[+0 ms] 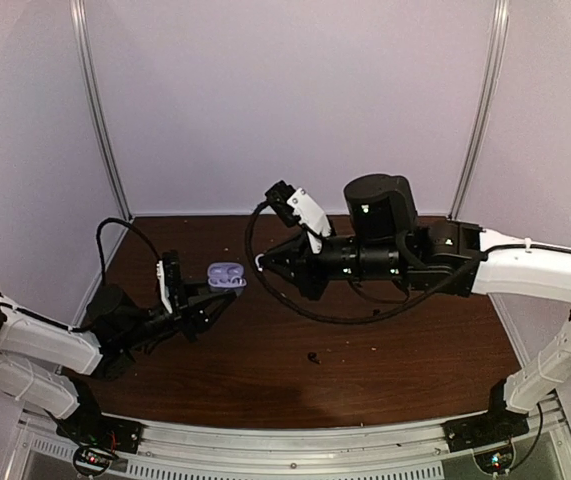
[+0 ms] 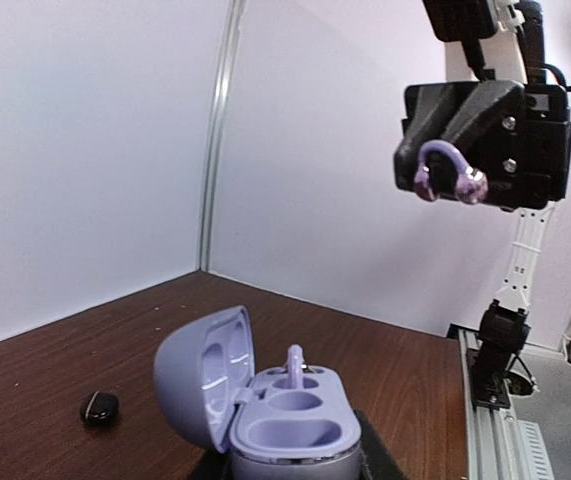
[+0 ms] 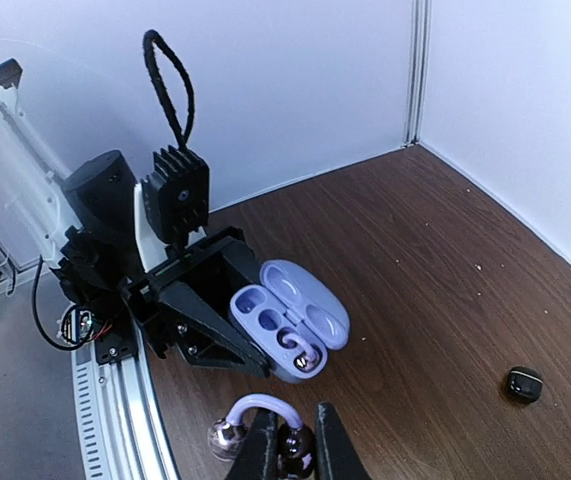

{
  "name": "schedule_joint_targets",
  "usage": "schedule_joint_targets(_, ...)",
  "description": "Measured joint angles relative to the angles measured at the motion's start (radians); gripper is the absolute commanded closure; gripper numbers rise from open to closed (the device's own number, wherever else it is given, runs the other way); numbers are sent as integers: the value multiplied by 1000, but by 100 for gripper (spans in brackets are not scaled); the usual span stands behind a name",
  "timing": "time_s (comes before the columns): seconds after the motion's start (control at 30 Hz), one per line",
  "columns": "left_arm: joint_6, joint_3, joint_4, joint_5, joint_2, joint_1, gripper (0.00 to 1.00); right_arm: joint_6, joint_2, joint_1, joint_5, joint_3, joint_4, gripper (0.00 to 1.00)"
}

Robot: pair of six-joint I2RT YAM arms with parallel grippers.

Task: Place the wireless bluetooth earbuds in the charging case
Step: Place the left earbud at the center of the board.

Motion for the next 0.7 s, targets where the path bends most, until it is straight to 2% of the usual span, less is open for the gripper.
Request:
schedule_joint_targets(0.17,-2,-5,-128,-150,-109,14,100,24,-3,-64,-55,-71,2,96)
schedule_joint_targets(0.27,-29,-33,-206,-236,-198,27,100,-32,24,-93,-141,-148,-44,97)
schedule_joint_targets(0.5,-122,-48,-468,-390,-369,48,100,-299,283,-71,-264,-134,-95,99)
schedule_joint_targets(0.7,-167,-38,-671,-447,-459,74,100,-522,537,-26,-248,37,-187,98)
